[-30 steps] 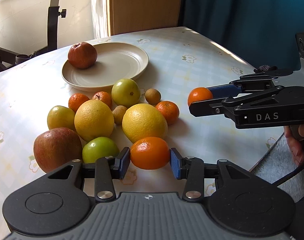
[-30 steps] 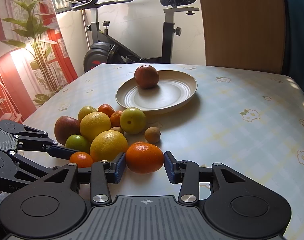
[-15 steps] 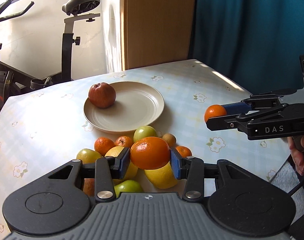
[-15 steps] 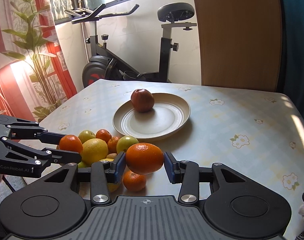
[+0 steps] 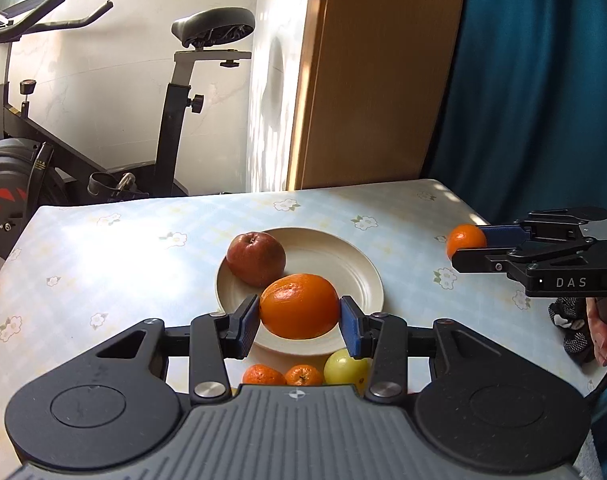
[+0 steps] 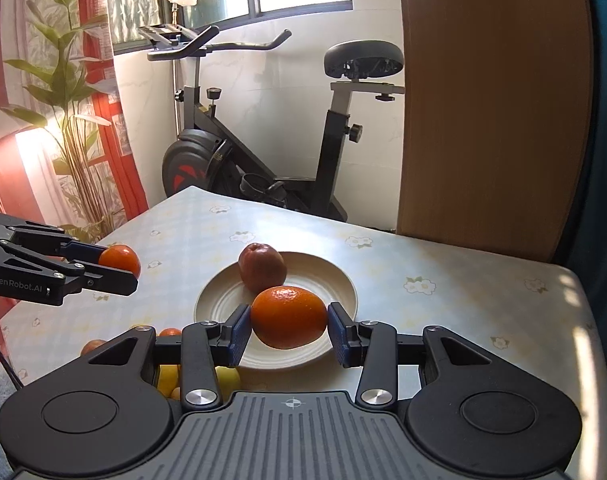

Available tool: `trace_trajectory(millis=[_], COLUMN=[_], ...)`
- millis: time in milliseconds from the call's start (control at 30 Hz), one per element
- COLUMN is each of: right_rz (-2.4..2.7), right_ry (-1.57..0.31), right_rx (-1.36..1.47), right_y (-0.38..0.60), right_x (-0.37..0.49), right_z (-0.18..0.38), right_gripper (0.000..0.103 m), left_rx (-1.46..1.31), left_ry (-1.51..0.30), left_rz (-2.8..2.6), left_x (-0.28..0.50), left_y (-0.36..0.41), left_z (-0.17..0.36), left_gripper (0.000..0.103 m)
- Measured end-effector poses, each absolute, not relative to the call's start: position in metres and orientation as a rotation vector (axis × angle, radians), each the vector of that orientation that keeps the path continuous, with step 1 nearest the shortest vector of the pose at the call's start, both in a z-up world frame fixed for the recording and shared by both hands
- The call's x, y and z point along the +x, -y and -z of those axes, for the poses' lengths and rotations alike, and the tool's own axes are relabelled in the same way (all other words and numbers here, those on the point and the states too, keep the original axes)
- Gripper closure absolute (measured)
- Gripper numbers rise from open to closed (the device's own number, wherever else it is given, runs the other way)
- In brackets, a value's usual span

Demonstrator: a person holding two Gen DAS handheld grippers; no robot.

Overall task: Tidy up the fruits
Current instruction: 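Lower both tangerines onto the plate beside the apple and open both tools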

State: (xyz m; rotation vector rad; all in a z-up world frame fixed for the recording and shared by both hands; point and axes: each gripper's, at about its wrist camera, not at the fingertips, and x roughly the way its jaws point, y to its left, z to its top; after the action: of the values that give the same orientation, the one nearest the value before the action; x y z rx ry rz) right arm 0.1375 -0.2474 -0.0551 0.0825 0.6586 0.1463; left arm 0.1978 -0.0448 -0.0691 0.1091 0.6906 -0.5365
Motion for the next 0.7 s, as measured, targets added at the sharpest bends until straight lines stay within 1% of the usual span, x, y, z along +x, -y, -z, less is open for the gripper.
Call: trace_trajectory(millis=[300, 467, 700], right_rz=[-0.178, -0.197, -0.229], right_ry=[-0.706, -0.759, -0.813], right_rx=[0.041, 0.048, 0.078], right_y=[0.255, 0.255, 0.256], right_x=[0.213, 0.262, 0.318], right_z=[0.077, 0.104, 0.136], right_gripper=[0.065, 0.065, 0.065], left_rx=[0.135, 0.161, 0.213], left_ry=[-0.77, -0.837, -0.887], left_rz=[0.49, 0.493, 0.496], left_x=[0.267, 0.304, 0.323], left_y=[0.052, 0.061, 0.068], left_z=[0.097, 0.121, 0.141], left_gripper=[0.058, 0.058, 0.058])
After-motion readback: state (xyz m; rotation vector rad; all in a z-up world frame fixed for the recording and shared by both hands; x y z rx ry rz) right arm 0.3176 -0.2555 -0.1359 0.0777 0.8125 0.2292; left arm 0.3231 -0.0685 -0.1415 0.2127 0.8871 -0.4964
